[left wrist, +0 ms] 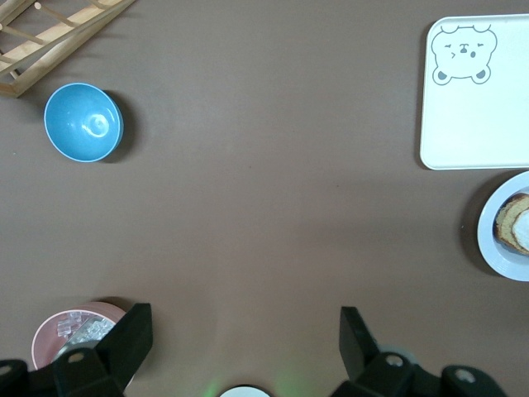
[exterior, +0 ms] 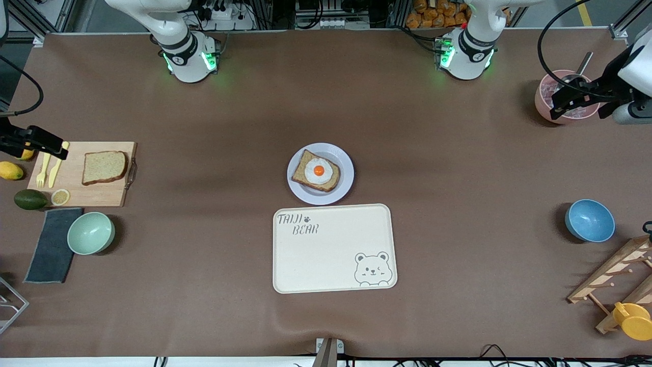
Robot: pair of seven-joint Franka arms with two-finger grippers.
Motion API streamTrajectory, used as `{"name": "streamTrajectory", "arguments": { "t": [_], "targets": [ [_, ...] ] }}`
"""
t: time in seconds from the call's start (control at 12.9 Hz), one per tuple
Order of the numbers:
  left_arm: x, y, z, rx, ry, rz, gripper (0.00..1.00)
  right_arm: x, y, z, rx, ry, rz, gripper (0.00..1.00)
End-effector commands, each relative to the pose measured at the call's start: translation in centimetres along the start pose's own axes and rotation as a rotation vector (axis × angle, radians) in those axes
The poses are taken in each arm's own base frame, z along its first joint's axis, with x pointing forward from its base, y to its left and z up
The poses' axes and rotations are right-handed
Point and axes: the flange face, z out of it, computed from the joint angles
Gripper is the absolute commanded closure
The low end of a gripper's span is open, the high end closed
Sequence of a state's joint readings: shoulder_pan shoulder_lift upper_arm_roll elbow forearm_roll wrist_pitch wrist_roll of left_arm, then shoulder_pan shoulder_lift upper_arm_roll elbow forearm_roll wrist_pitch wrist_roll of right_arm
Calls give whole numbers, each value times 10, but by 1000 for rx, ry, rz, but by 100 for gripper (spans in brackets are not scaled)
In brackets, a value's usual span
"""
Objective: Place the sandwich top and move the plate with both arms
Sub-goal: 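Move the right gripper to the bread slice while the left gripper advances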
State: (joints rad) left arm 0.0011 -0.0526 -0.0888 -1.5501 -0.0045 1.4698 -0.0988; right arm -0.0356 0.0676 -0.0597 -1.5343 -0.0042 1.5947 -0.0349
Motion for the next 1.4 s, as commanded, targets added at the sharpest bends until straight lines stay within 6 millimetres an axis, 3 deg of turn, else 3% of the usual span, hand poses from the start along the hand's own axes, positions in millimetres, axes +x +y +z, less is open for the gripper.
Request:
{"name": "streamTrajectory", "arguments": {
  "t": [0.0, 0.31, 0.7, 0.93, 1.32],
  "targets": [
    [1, -2, -5, 17, 14, -5, 0, 0, 2, -2, 10, -3, -8, 0],
    [1, -3, -5, 12, 15, 11, 0, -2, 1, -1, 11, -6, -11, 0],
    [16, -8, 10, -85, 15, -13, 0, -1, 6, 0, 20, -5, -40, 0],
    [20, -8, 15, -85, 12, -14, 0, -1, 24, 12, 61, -18, -23, 0],
    [27, -3, 25, -117, 8, -12, 0, -3, 76, 42, 72, -67, 71, 0]
  ]
}}
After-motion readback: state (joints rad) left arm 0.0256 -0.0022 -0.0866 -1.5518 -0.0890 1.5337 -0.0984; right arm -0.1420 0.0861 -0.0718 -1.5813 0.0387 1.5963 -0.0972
